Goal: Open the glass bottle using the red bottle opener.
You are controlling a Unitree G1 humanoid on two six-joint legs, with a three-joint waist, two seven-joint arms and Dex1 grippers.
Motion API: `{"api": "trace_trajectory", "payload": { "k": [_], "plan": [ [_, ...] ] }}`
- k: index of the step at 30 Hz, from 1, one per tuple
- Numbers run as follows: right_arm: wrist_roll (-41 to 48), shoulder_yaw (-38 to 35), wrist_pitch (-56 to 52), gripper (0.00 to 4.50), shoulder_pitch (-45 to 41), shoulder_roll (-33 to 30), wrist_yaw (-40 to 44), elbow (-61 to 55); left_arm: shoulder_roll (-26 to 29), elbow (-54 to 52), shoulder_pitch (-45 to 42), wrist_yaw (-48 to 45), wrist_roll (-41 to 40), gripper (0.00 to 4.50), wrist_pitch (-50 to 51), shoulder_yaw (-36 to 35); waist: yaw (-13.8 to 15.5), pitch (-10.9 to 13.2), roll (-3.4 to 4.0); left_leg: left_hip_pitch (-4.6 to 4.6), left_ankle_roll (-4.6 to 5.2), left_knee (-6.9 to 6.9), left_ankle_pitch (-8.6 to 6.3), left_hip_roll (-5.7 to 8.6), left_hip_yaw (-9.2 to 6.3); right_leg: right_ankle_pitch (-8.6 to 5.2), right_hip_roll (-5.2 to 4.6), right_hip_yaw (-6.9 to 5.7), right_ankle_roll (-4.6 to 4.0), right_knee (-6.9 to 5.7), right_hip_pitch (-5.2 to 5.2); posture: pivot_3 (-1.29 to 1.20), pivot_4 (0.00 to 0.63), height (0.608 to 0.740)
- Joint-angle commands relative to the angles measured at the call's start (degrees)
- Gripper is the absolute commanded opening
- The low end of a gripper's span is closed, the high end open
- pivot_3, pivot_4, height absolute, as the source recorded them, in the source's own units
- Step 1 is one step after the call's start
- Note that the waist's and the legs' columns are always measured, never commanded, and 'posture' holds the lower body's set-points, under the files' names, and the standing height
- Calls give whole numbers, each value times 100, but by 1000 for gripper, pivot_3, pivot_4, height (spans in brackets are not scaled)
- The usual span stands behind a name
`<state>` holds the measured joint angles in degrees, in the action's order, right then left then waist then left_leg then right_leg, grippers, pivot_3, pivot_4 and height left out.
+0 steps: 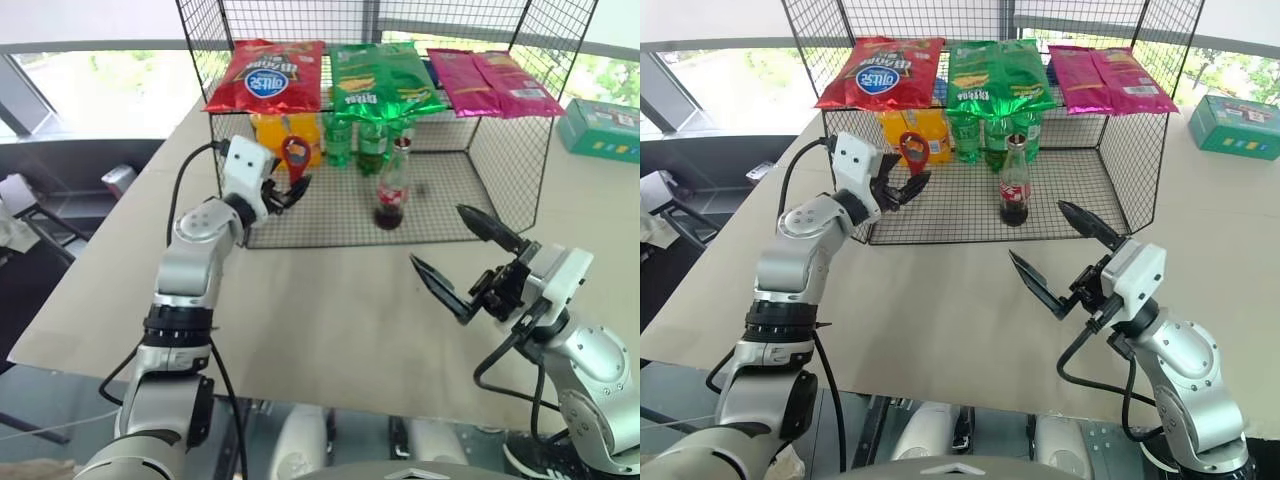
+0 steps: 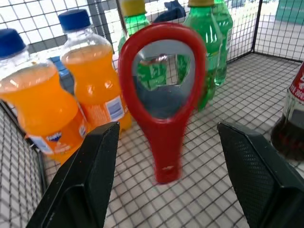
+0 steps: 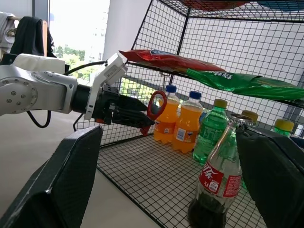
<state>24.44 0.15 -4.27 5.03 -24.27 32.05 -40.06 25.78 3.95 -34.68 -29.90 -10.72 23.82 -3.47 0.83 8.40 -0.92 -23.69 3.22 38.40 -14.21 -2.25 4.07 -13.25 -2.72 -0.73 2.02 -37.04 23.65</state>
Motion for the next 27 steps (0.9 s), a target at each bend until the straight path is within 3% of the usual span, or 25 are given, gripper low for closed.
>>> {"api": "trace_trajectory", "payload": {
  "k": [1,11,14,19,27],
  "plan": [
    [34,-15,16,4500,-47,5,-39,-245,80,-140,-165,63,22,3359,-58,-86,-3,0,0,0,0,0,0,0,0,0,0,1,0,0,0,0,150,740],
    [40,0,-32,4500,-68,20,-62,-281,47,703,-621,125,230,3359,-465,-25,-3,0,-1,0,0,0,0,3,1,0,1,1,0,0,0,0,150,740],
    [39,-1,-36,4500,-59,20,-68,-292,-15,1063,-770,-1,214,2528,-724,0,-1,1,-1,-1,1,0,0,4,1,0,1,-1,0,0,0,0,150,740],
    [30,-39,-69,4500,-35,4,-120,-349,-42,1386,-907,-201,177,206,-1033,-15,-3,1,-2,-1,0,0,0,4,2,0,1,0,0,1,0,0,150,740],
    [-13,-4,-56,4500,25,26,-152,-373,43,1235,-841,-328,94,93,-1065,-113,-4,1,-2,-2,0,0,0,3,2,0,1,0,0,1,1,0,150,740]
  ]
}}
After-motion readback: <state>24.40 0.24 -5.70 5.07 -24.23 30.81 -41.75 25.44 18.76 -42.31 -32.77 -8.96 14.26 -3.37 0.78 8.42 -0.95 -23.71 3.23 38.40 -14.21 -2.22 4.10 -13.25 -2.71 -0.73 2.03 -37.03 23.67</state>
